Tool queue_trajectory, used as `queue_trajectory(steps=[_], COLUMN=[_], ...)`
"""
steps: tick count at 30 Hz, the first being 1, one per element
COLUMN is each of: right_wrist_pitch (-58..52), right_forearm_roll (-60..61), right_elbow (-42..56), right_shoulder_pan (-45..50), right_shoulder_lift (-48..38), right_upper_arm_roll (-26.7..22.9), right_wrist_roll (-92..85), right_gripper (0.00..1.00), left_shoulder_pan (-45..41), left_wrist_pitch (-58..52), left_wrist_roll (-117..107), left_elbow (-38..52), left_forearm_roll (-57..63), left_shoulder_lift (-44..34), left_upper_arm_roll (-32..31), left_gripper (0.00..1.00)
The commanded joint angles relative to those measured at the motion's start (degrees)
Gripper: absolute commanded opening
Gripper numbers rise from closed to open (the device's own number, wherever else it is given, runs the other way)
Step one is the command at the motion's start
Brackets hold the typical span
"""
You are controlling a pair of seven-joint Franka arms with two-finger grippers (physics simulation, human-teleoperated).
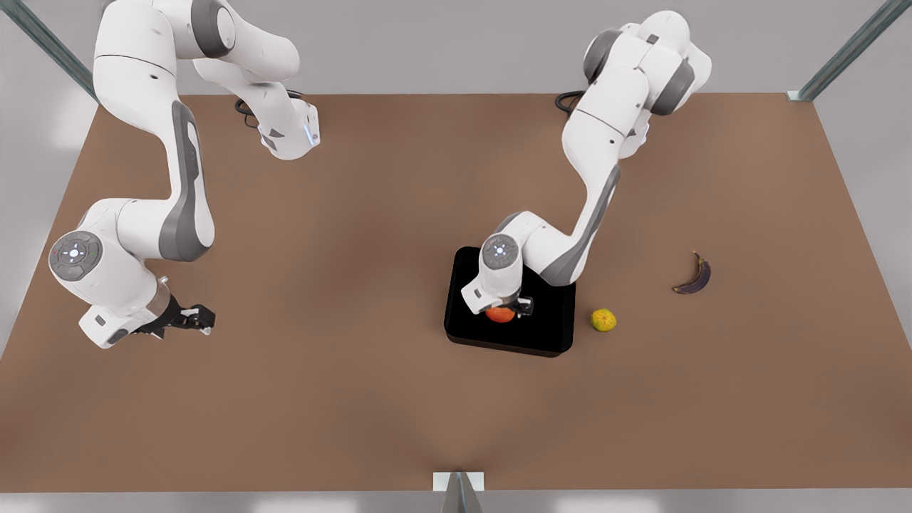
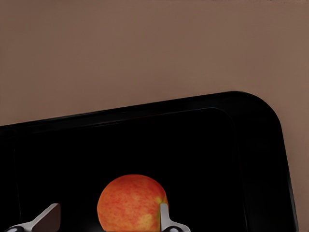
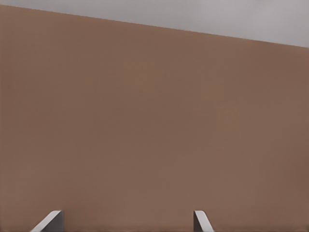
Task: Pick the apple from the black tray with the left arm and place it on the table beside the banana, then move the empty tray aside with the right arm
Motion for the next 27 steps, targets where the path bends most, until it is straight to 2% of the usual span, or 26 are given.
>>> queue_trajectory(steps=[1,27], right_wrist_pitch=[-0.39,-0.39], right_forearm_roll=[0.13,0.05], right_elbow=[0.08,0.08], right_shoulder_pan=[0.00,0.00], right_shoulder_lift=[-0.07,-0.07], right_upper_arm_roll=[-0.03,-0.03], right_wrist_roll=[-0.36,-0.28], right_gripper=[1.00,1.00], left_shoulder_pan=[0.00,-0.44], left_wrist_pitch=[4.98,11.84], left_wrist_roll=[-14.09,-17.16], left_elbow=[-0.09,-7.47], left_forearm_roll=[0.72,3.00], left_shoulder_lift=[0.52,-0.62], left_upper_arm_roll=[0.00,0.00], left_gripper=[1.00,1.00])
